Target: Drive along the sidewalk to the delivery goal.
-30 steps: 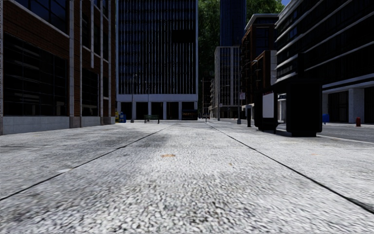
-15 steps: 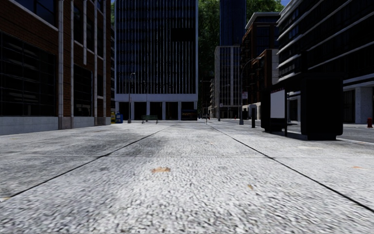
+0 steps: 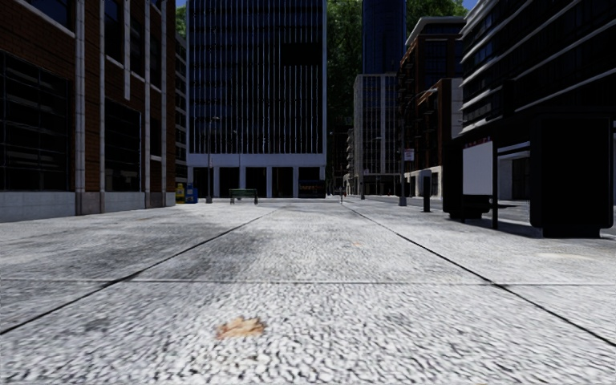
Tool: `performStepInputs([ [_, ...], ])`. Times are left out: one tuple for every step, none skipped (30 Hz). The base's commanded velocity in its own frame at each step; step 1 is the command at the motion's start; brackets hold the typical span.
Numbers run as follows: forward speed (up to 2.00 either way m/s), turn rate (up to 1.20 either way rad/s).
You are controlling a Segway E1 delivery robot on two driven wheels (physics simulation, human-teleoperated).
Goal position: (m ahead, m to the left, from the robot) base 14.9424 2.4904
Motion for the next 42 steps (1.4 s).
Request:
performStepInputs([
  [2.0,0.0],
  [2.0,0.0],
  [2.0,0.0],
  [2.0,0.0],
  [2.0,0.0],
  [2.0,0.0],
  [2.0,0.0],
  [2.0,0.0],
  [2.0,0.0],
  [2.0,0.0],
  [2.0,0.0],
  [2.0,0.0],
  [2.0,0.0],
  [2.0,0.0],
  [2.0,0.0],
  [2.0,0.0],
  [2.0,0.0],
  [2.0,0.0],
  [2.0,0.0],
  [2.0,0.0],
  [2.0,0.0],
  [2.0,0.0],
  [2.0,0.0],
  [2.0,0.0],
  [2.0,0.0],
  [2.0,0.0],
  [2.0,0.0],
  [2.0,0.0],
  [2.0,0.0],
  [2.0,0.0],
  [2.0,0.0],
  [2.0,0.0],
  [2.0,0.0],
  [2.0,0.0],
  [2.0,0.0],
  [2.0,0.0],
  [2.0,0.0],
  [2.0,0.0],
  [2.0,0.0],
  [2.0,0.0],
  [2.0,0.0],
  [2.0,0.0],
])
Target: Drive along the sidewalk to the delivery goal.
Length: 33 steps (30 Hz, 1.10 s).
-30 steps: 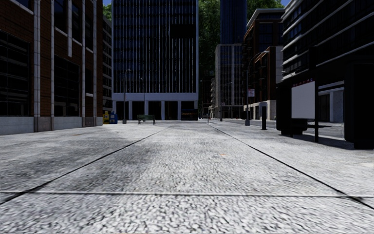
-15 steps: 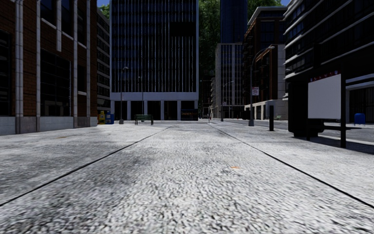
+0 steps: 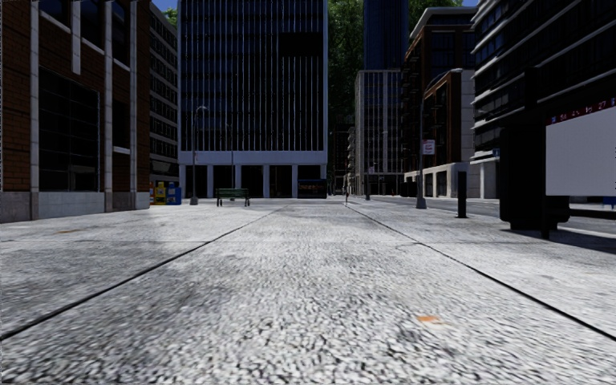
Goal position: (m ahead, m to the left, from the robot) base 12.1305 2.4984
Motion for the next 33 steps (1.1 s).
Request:
performStepInputs([
  [2.0,0.0],
  [2.0,0.0],
  [2.0,0.0],
  [2.0,0.0],
  [2.0,0.0],
  [2.0,0.0],
  [2.0,0.0],
  [2.0,0.0],
  [2.0,0.0],
  [2.0,0.0],
  [2.0,0.0],
  [2.0,0.0],
  [2.0,0.0],
  [2.0,0.0],
  [2.0,0.0],
  [2.0,0.0],
  [2.0,0.0],
  [2.0,0.0],
  [2.0,0.0],
  [2.0,0.0],
  [2.0,0.0],
  [2.0,0.0],
  [2.0,0.0],
  [2.0,0.0],
  [2.0,0.0],
  [2.0,0.0],
  [2.0,0.0],
  [2.0,0.0],
  [2.0,0.0],
  [2.0,0.0],
  [2.0,0.0],
  [2.0,0.01],
  [2.0,0.08],
])
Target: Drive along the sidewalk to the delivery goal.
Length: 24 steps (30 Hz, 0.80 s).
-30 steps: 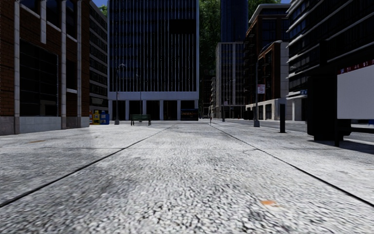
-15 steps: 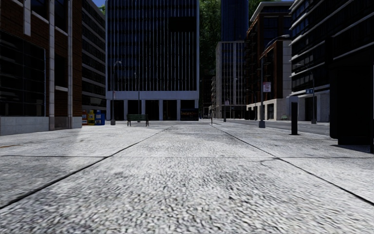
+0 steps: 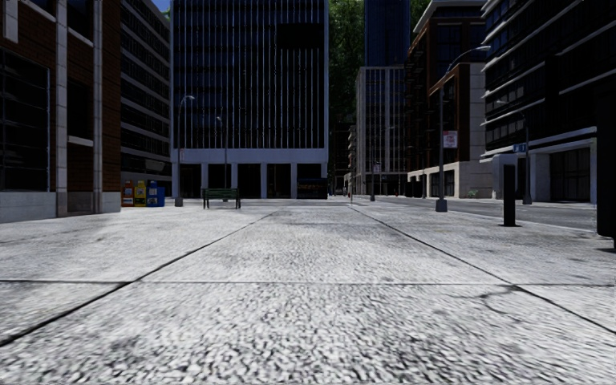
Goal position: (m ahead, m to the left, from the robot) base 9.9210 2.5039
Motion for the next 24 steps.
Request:
performStepInputs([
  [2.0,0.12],
  [2.0,0.15],
  [2.0,0.15],
  [2.0,0.17],
  [2.0,0.19],
  [2.0,0.24],
  [2.0,0.28],
  [2.0,0.28],
  [2.0,0.29],
  [2.0,0.29],
  [2.0,0.32],
  [2.0,0.36],
  [2.0,0.36],
  [2.0,0.38],
  [2.0,0.39],
  [2.0,0.39],
  [2.0,0.39],
  [2.0,0.39],
  [2.0,0.39],
  [2.0,0.39],
  [2.0,0.4],
  [2.0,0.43],
  [2.0,0.45],
  [2.0,0.45],
])
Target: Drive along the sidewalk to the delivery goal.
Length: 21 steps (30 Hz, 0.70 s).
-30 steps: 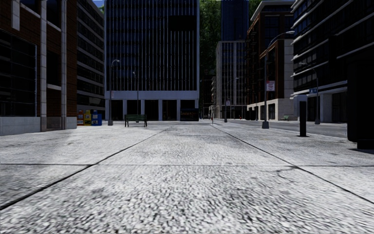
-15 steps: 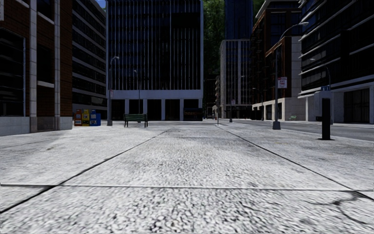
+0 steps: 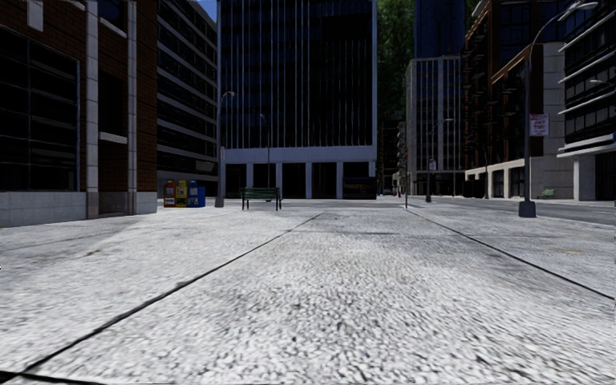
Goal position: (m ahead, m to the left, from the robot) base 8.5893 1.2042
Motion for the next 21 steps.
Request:
performStepInputs([
  [2.0,0.45],
  [2.0,0.45],
  [2.0,0.45],
  [2.0,0.45],
  [2.0,0.45],
  [2.0,0.45],
  [2.0,0.45],
  [2.0,0.45],
  [2.0,0.45],
  [2.0,0.45],
  [2.0,0.45],
  [2.0,0.45],
  [2.0,0.45],
  [2.0,0.45],
  [2.0,0.43],
  [2.0,0.42],
  [2.0,0.42],
  [2.0,0.42],
  [2.0,0.42],
  [2.0,0.42],
  [2.0,0.41],
])
